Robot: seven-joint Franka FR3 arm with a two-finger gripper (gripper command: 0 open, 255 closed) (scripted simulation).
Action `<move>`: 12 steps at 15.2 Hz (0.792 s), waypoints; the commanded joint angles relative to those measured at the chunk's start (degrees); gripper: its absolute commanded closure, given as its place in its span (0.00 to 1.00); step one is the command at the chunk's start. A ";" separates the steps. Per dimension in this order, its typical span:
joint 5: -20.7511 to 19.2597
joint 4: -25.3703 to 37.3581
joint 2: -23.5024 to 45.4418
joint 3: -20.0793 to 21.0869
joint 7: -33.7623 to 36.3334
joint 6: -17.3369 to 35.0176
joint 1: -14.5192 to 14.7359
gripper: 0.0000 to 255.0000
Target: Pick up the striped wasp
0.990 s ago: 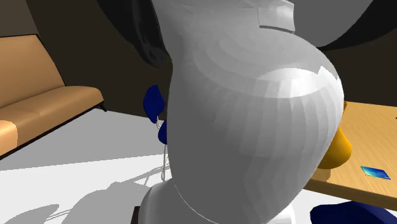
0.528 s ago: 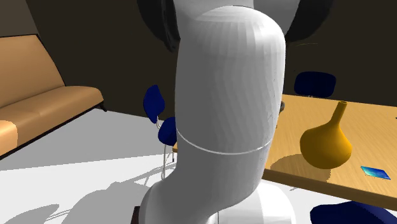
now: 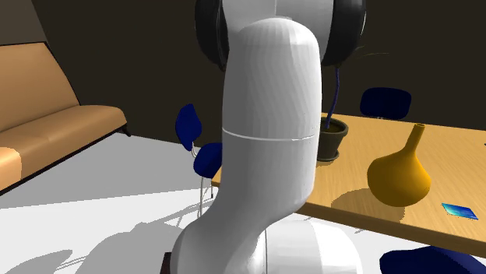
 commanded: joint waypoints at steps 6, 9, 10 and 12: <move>-0.45 0.45 5.50 -0.24 0.77 5.10 -0.05 0.00; -0.44 0.46 5.48 -0.24 0.76 5.07 -0.05 1.00; -0.43 0.46 5.49 -0.24 0.73 5.08 -0.07 1.00; -0.44 0.43 5.45 -0.24 0.73 5.08 -0.07 1.00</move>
